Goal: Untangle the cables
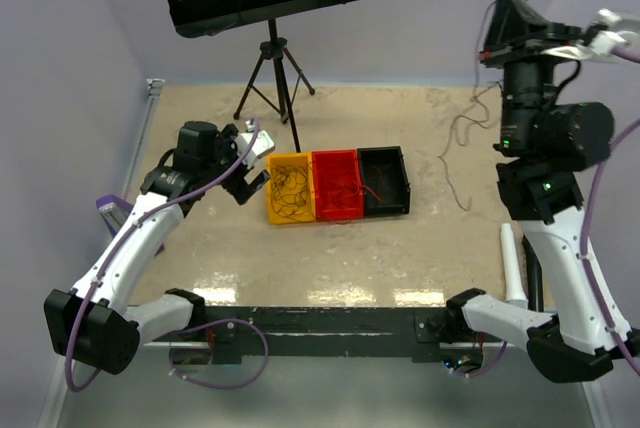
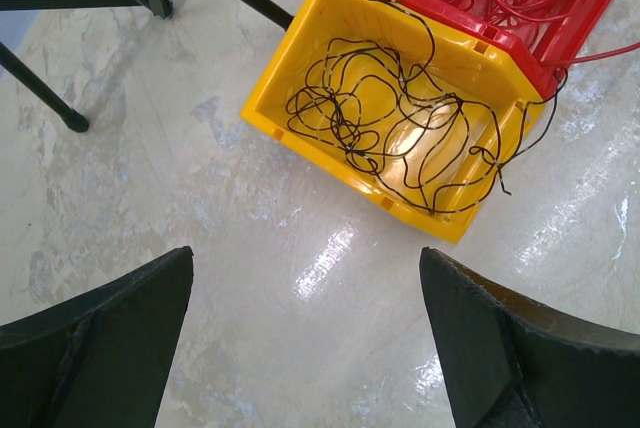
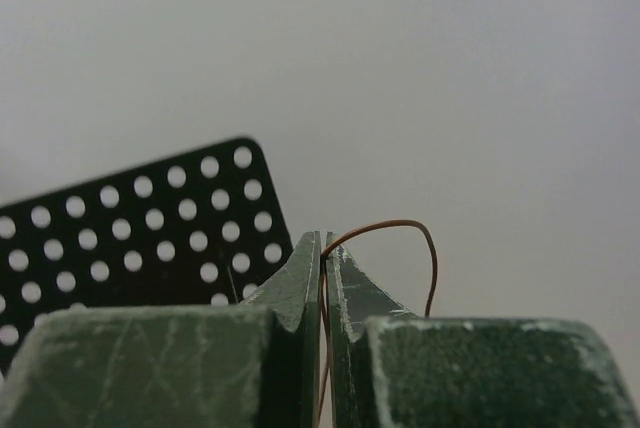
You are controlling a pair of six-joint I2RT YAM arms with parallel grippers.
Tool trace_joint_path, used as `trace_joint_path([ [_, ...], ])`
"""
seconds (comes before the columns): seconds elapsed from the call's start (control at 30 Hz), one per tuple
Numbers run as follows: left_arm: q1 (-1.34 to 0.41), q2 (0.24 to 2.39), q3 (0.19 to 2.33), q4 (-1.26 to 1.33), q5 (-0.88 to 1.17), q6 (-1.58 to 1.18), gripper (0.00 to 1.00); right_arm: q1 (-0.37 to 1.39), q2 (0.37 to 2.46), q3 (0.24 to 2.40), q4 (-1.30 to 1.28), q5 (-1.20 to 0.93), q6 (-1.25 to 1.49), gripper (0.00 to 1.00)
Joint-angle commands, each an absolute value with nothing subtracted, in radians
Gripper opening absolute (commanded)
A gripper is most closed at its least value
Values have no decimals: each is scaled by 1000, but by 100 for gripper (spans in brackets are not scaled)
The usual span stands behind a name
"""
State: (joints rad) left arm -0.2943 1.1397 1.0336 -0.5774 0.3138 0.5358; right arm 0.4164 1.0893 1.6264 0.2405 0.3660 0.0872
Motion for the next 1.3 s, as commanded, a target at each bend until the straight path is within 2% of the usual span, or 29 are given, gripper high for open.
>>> trace_joint_path([
  [0.0, -287, 1106, 1025, -520, 304, 497, 100, 413, 1112, 1540, 222, 264, 164, 0],
  [0.53, -287, 1112, 982, -462, 285, 469, 100, 411, 1144, 1368, 264, 198, 199, 0],
  [0.9, -287, 1114, 965, -443, 278, 469, 100, 413, 1155, 1358, 261, 167, 207, 0],
  [1.27, -287, 1100, 953, -442, 268, 482, 100, 413, 1169, 1250, 298, 161, 233, 0],
])
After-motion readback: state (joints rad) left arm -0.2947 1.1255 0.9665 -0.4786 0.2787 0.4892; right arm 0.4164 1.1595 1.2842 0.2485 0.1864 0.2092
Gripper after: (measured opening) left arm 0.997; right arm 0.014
